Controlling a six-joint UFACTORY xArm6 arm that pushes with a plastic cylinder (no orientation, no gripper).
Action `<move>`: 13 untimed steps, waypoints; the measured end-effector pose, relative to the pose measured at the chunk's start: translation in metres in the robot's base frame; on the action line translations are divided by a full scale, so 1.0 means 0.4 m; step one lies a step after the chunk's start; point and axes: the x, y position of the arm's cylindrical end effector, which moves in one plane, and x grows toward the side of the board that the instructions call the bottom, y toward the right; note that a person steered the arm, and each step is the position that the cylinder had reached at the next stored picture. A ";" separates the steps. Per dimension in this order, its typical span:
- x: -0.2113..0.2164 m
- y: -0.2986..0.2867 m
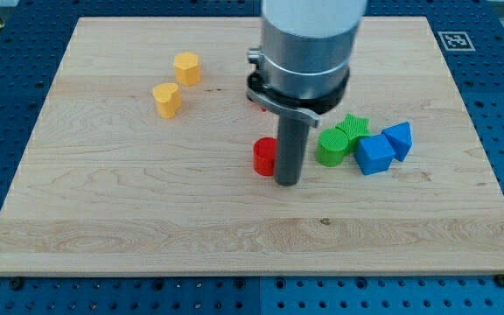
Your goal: Push the blue triangle towards top center
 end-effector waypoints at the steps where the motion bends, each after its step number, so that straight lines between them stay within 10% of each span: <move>1: -0.024 -0.041; 3: -0.051 -0.079; 7: 0.029 0.362; 13: -0.243 0.392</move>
